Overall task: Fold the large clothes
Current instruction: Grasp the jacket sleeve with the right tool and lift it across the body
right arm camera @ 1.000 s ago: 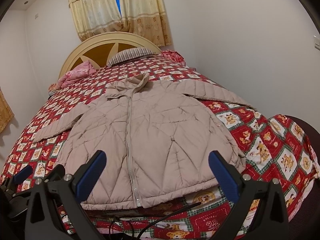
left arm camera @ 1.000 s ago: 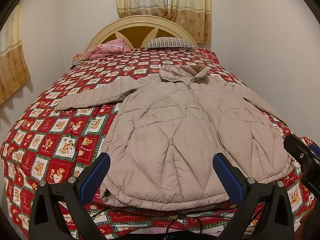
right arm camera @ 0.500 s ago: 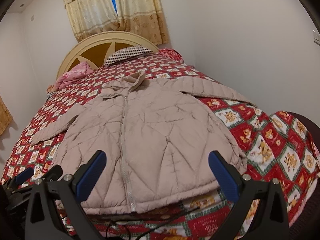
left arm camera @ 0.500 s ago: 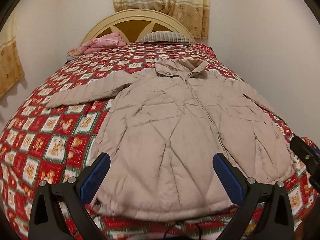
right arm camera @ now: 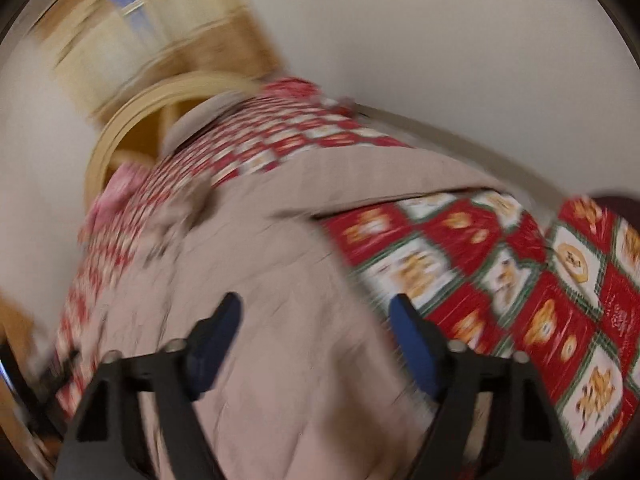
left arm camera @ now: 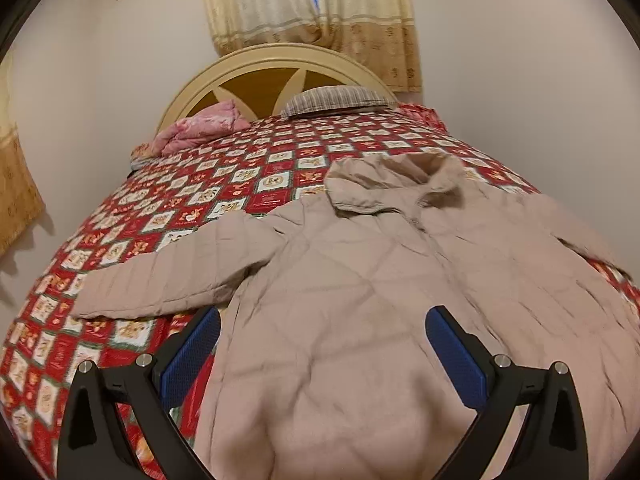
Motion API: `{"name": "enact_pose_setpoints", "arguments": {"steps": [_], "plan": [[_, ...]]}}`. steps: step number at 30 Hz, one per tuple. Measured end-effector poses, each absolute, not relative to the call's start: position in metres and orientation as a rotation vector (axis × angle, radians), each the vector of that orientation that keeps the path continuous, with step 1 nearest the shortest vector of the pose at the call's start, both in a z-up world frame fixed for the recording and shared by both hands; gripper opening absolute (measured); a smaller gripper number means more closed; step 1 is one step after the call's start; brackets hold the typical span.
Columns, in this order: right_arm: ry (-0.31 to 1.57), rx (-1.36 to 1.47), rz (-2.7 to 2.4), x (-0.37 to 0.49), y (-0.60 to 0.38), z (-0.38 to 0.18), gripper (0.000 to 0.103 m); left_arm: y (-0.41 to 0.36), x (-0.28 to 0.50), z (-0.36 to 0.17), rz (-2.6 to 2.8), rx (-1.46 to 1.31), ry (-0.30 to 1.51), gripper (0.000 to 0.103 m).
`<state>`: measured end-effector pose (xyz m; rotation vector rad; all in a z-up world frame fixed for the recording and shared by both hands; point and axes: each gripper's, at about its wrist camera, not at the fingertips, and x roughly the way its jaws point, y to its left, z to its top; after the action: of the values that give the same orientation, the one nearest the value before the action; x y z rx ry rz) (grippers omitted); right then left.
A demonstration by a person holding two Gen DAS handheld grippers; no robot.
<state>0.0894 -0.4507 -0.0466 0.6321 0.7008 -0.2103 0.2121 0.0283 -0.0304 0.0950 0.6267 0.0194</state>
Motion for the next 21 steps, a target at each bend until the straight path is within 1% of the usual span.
{"name": "enact_pose_setpoints", "arguments": {"steps": [4,6,8,12,19,21], "plan": [[0.648,1.068,-0.296,0.098,-0.559,-0.081,0.076,0.037,0.247,-0.067,0.027,0.057,0.696,0.102],[0.622,1.148,-0.349,0.103,-0.595,-0.091,0.076,0.041,0.258,-0.085,0.025,0.032,0.75,0.102],[0.629,1.183,-0.366,0.113,-0.621,-0.098,0.076,0.047,0.267,-0.099,0.021,-0.014,0.805,0.102],[0.669,1.247,-0.458,0.134,-0.66,-0.122,0.076,0.046,0.271,-0.118,0.032,-0.041,0.848,0.102],[0.8,1.256,-0.614,0.167,-0.696,-0.172,0.076,0.046,0.276,-0.125,0.027,-0.046,0.875,0.102],[0.807,1.271,-0.644,0.172,-0.704,-0.186,0.076,0.048,0.278,-0.126,0.025,-0.052,0.877,0.102]]}}
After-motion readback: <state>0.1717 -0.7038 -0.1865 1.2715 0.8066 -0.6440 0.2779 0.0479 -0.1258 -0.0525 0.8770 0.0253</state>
